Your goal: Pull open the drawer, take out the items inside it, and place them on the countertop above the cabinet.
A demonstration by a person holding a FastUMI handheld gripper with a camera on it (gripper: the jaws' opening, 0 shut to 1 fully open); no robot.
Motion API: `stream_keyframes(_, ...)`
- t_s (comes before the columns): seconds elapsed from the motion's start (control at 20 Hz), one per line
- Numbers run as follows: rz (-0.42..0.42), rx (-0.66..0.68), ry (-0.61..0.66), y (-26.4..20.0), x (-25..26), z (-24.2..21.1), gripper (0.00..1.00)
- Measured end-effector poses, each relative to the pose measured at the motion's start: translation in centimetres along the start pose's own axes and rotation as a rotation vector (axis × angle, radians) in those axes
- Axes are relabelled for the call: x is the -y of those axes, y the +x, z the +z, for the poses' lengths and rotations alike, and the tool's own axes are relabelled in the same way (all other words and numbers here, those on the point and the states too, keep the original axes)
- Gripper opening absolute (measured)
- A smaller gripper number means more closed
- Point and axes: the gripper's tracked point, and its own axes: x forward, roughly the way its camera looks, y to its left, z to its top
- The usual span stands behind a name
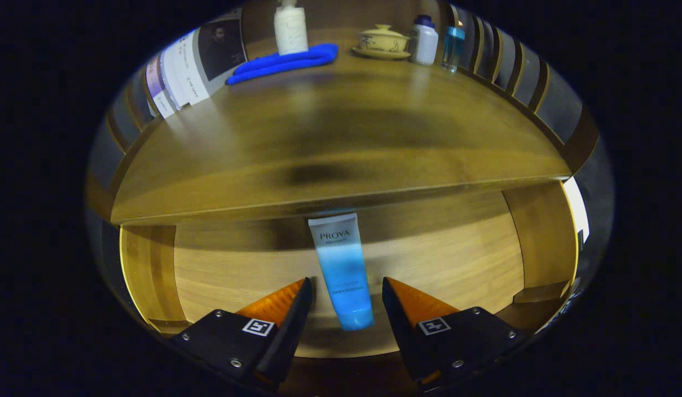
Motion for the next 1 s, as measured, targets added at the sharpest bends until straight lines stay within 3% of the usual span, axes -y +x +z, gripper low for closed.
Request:
stream_keyframes(0.55,-0.029,-0.007,0.047,0.8,0.9,-0.3,0.42)
stream_keyframes(0.7,-0.042,0.002,0.087,0.2,1.3,-0.6,0.37)
stream_keyframes(1.0,-0.086,0.100,0.046,-3.0,2.1,0.2,0.37)
